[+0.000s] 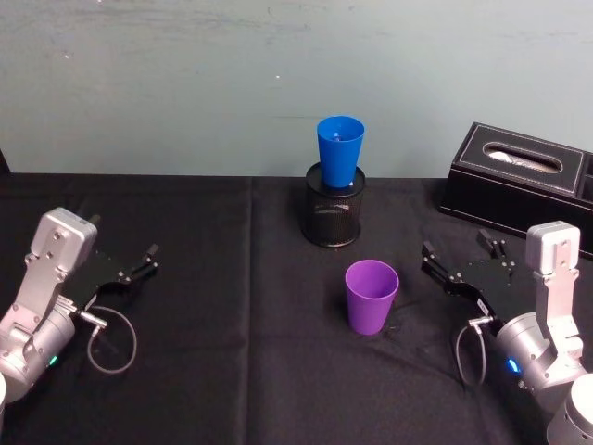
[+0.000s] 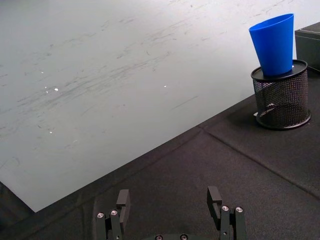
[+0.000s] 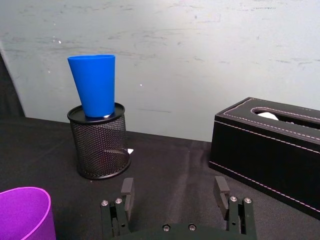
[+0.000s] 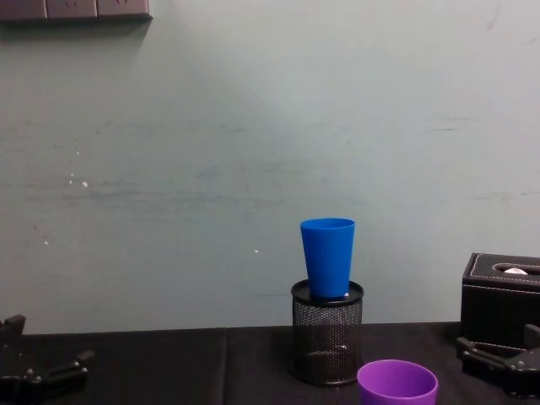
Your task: Pick up one cup with a gripper and tap it against the other cup.
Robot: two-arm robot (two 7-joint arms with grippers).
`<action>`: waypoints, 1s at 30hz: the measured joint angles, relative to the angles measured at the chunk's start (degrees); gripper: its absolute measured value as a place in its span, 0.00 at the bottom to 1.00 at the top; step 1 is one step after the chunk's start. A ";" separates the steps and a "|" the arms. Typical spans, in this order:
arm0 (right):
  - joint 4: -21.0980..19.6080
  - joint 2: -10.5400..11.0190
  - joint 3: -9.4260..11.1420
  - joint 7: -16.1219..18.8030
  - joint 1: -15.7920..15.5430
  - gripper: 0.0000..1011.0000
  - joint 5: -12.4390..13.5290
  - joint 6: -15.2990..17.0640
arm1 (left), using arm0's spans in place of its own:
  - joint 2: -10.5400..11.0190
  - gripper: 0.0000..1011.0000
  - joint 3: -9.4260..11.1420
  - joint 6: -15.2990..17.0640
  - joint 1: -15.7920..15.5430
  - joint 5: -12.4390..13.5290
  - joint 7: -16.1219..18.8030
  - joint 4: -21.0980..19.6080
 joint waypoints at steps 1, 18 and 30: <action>0.00 0.00 0.00 0.00 0.00 0.99 0.00 0.00 | 0.00 1.00 0.00 0.00 0.00 0.00 0.00 0.00; 0.00 0.00 0.00 0.00 0.00 0.99 0.00 0.00 | 0.00 1.00 0.00 0.00 0.00 0.00 0.00 0.00; 0.00 0.00 0.00 0.00 0.00 0.99 0.00 0.00 | 0.00 1.00 0.00 0.00 0.00 0.00 0.00 0.00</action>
